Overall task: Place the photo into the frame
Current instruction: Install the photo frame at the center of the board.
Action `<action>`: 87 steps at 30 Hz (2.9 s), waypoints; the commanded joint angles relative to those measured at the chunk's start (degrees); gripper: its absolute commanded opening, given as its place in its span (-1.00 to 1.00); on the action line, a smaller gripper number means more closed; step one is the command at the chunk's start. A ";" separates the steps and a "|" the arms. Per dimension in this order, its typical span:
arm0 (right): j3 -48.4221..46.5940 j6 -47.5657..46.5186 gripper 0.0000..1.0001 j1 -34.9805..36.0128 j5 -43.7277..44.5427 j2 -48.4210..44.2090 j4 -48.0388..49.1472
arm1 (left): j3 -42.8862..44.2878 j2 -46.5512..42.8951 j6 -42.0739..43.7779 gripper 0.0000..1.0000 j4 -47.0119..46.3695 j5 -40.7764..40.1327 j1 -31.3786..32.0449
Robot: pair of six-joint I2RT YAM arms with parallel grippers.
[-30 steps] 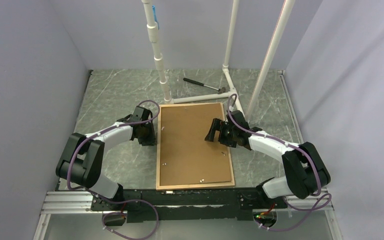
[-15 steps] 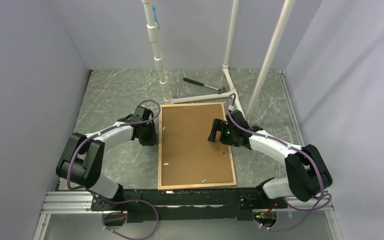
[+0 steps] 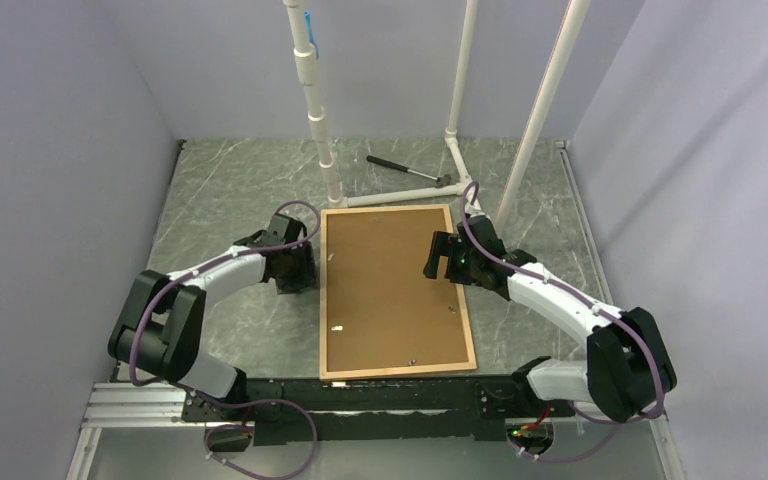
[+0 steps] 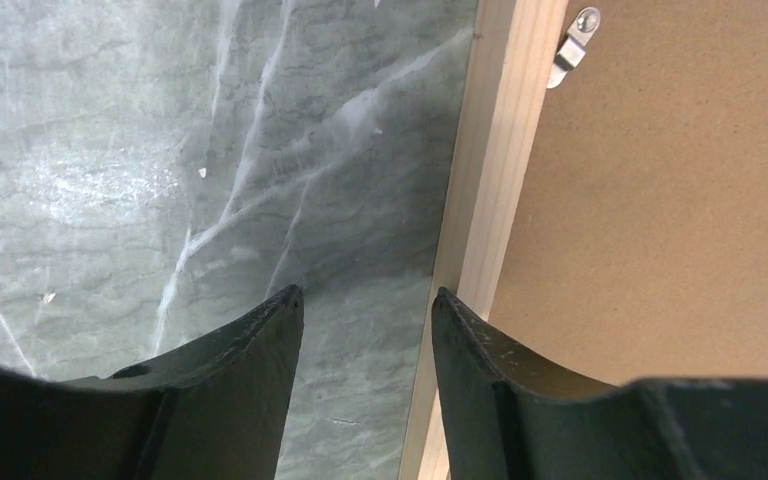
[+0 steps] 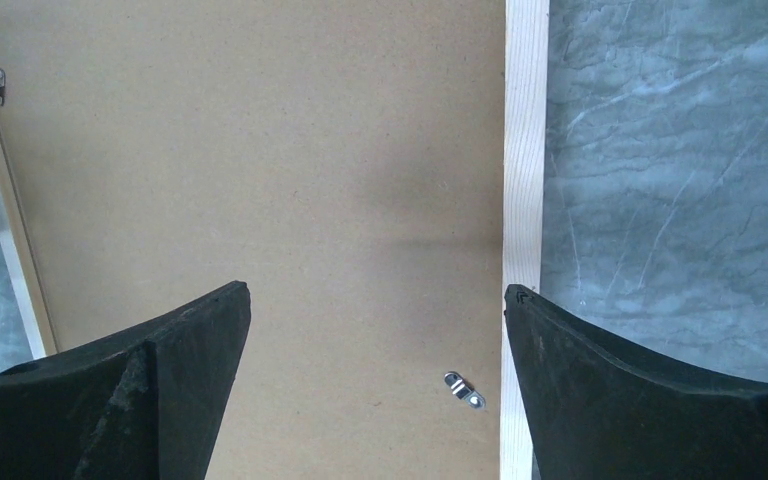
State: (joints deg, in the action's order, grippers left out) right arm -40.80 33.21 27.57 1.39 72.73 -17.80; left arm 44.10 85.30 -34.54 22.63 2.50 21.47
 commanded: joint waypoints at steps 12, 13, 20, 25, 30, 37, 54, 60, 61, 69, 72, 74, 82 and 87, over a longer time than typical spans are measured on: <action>4.52 -0.27 0.99 -6.59 -6.44 -2.77 1.00 | -5.07 -5.36 -2.47 0.33 -2.17 5.68 -0.38; 4.91 -0.45 0.99 -6.87 -6.62 -2.74 0.90 | -5.54 -5.56 -2.93 0.33 -2.99 6.62 -0.46; 6.91 -2.51 0.96 -6.99 -7.89 -3.71 -0.98 | -7.71 -7.86 -4.55 0.51 -4.04 10.43 -0.36; 8.62 -3.16 0.94 -6.84 -8.17 -5.02 -2.14 | -8.70 -11.63 -5.08 0.56 -2.34 9.79 1.34; 10.31 -3.22 0.85 -6.85 -8.53 -4.88 -1.75 | -8.79 -13.33 -7.02 0.55 -0.44 7.30 6.07; 9.52 -3.49 0.78 -6.84 -8.07 -4.19 -2.12 | -5.73 -10.73 -10.41 0.53 2.93 1.16 16.91; 8.95 -4.13 0.78 -6.86 -8.34 -3.55 -2.16 | 3.72 -0.60 -15.64 0.34 18.79 -14.58 28.80; 8.75 -4.24 0.78 -6.84 -8.38 -2.72 -1.70 | 1.72 -3.20 -15.15 0.15 18.10 -14.52 28.76; 8.76 -4.21 0.78 -6.87 -8.46 -2.59 -1.59 | 1.74 -3.02 -15.04 0.13 17.98 -14.57 28.75; 8.89 -3.99 0.78 -6.84 -8.99 -1.98 -0.87 | 3.76 1.27 -16.79 0.02 18.50 -18.04 28.64; 8.89 -3.99 0.78 -6.83 -9.04 -2.20 -0.98 | 4.67 1.33 -17.71 -0.01 18.74 -19.78 28.40; 8.89 -4.02 0.78 -6.83 -9.05 -2.40 -1.01 | 4.94 0.92 -18.47 -0.08 19.04 -20.52 27.78; 9.37 -3.79 0.77 -6.84 -9.88 -2.19 -0.27 | 4.17 -1.01 -20.30 -0.20 18.07 -22.27 26.28; 9.54 -3.77 0.77 -6.84 -10.26 -2.24 -0.13 | 2.59 -2.31 -21.76 -0.15 15.97 -21.62 25.75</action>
State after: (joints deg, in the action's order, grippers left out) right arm -31.03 29.95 20.67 -7.97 69.91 -19.05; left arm 48.05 84.95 -55.09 40.77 -11.42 49.06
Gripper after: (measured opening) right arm 0.888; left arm 0.442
